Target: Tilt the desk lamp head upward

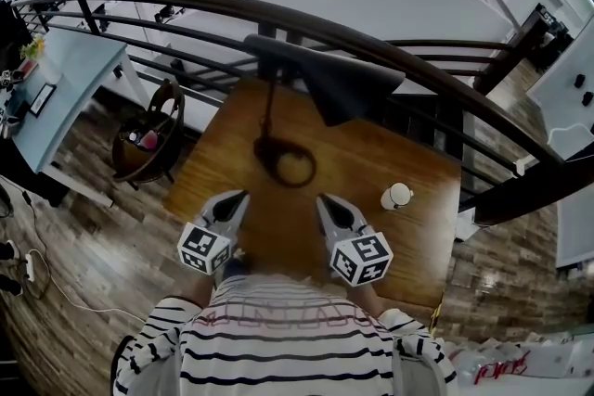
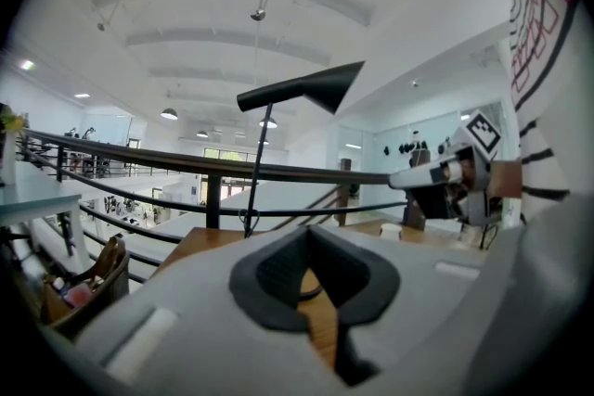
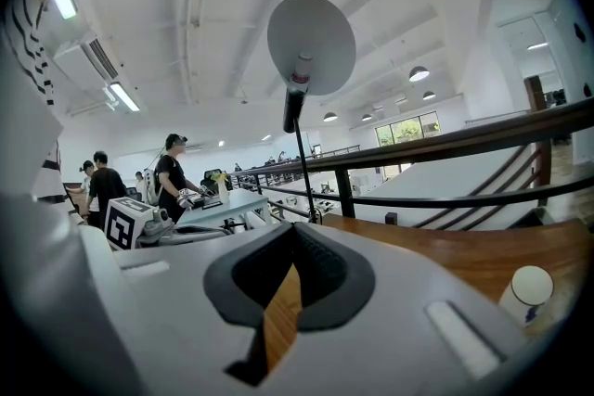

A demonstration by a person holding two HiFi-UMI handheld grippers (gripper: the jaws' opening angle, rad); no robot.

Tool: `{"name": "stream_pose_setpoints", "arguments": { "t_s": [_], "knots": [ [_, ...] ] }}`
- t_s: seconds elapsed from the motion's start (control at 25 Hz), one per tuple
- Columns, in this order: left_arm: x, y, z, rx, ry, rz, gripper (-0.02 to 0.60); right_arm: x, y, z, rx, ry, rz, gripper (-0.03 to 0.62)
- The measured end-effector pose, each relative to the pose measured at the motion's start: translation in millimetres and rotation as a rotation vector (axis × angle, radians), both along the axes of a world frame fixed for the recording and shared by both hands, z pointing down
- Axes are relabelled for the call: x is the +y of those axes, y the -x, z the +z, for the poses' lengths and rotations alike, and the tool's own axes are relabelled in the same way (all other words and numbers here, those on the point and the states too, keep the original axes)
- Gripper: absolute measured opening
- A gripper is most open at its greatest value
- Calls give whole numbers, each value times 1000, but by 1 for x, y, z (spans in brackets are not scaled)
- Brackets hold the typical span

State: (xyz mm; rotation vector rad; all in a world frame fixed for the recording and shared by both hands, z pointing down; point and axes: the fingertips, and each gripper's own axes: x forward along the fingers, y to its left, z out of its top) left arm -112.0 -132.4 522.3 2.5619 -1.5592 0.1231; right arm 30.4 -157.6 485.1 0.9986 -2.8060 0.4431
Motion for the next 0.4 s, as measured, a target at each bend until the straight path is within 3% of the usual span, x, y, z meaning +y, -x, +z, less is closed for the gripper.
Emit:
{"name": "stream_pose_setpoints", "arguments": {
  "t_s": [0.4],
  "knots": [
    [8, -5, -4, 13, -9, 19, 3, 9, 2, -5, 1, -9, 1, 0]
  ]
}}
